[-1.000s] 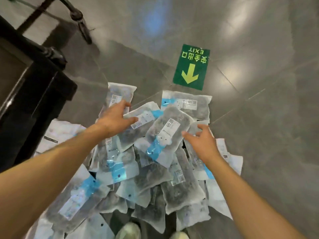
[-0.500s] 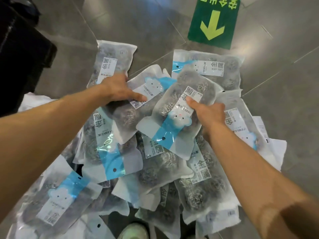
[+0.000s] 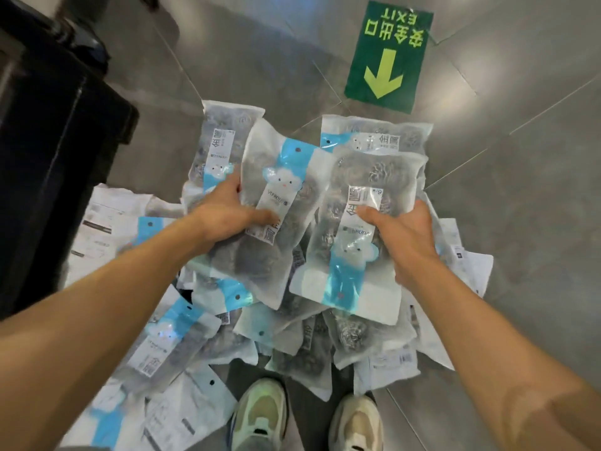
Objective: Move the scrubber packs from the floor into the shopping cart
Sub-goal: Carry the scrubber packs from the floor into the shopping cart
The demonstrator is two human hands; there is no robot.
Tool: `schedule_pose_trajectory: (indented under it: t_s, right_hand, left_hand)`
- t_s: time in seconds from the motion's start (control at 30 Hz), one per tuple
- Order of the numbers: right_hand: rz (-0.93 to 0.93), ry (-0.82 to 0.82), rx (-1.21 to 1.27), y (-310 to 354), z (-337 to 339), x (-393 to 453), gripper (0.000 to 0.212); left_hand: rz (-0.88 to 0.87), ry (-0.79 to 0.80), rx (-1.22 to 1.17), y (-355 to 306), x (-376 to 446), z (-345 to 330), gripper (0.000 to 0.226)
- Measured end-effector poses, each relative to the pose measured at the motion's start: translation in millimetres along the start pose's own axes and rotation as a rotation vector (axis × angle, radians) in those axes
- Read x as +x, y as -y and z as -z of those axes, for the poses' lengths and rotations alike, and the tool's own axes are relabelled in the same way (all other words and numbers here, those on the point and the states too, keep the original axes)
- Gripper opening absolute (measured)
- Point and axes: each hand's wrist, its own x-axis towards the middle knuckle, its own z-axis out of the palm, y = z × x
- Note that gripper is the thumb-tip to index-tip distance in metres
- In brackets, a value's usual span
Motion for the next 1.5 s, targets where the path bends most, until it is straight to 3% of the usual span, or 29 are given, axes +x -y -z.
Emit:
schedule_pose_trajectory:
  t_s: [0.1, 0.17, 0.33, 0.6, 0.73, 1.13, 1.33, 1.5]
  right_hand:
    - [0.024, 0.113, 0.063, 34.1, 35.9, -43.4, 0.048]
    - [0.032, 0.172, 0.073, 65.4, 65.3, -84.6, 0.039]
    - [0.104, 0.266, 0.115, 180.1, 138.4, -210.8, 0.048]
    - [0.367, 0.278, 0.156, 388.2, 244.2, -442.3, 0.067]
    - [0.546, 0.223, 0.222, 445.9, 290.0, -543.0, 0.051]
    - [0.794, 0.143, 0.399, 471.0, 341.2, -717.2, 0.060]
    - [0.902, 0.240, 0.352, 461.7, 349.7, -766.0, 0.065]
    - [0.965, 0.447, 0.280, 442.3, 351.1, -804.0, 0.059]
  left_hand:
    - [0.034, -0.032, -0.209, -11.9, -64.2, 19.9, 0.057]
    - [0.058, -0.053, -0.340, -26.6, -109.5, 41.1, 0.067]
    - [-0.020, -0.076, -0.472, -118.8, -240.8, 116.6, 0.060]
    - [-0.325, -0.114, -0.529, -302.9, -470.6, 249.3, 0.046]
    - [-0.490, -0.148, -0.547, -352.0, -563.3, 291.5, 0.058]
    - [-0.721, -0.177, -0.618, -390.7, -724.5, 340.3, 0.059]
    - [-0.743, -0.310, -0.640, -358.3, -804.1, 330.2, 0.067]
    - [-0.650, -0.529, -0.702, -298.0, -878.3, 306.5, 0.080]
